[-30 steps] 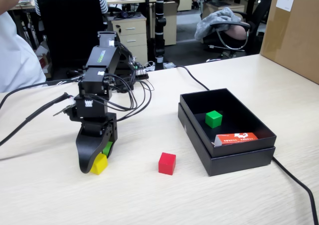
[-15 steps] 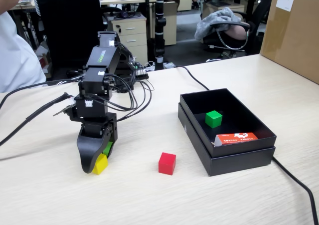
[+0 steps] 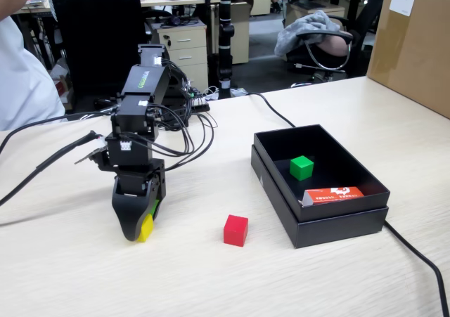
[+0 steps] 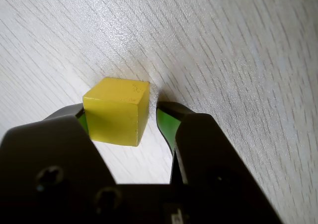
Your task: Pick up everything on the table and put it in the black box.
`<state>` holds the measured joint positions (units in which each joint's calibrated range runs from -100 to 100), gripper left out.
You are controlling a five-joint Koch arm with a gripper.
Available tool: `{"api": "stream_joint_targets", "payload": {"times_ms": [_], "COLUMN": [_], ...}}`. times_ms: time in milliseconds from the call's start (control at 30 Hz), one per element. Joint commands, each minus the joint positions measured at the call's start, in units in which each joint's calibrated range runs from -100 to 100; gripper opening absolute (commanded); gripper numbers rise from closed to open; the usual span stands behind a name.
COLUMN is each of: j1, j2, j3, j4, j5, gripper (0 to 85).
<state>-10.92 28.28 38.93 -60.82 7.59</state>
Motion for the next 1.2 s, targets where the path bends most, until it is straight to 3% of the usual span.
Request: {"api": "stream_joint_targets", "payload": {"times_ms": [0,133,233,400,800,1033,1167], "j1": [0.3,0.3,0.4,0.4,1.5,4.7,6.7], "j2": [-0.5,-0.5,-0.6,-0.9,-23.3,-52.9,-66.0], "j3": [3.2,3.0,3.3,3.4,-7.4,-28.5,-36.0], "j4": [-0.8,-1.0,-1.1,-1.1,-1.0,-1.0,-0.8], "j5": [-0.2,-0.3,-0.3,-0.5,-4.2,-11.4,-13.3], "gripper": [28.3,28.2,12.5,1.1,1.1,0.9,0.9]}}
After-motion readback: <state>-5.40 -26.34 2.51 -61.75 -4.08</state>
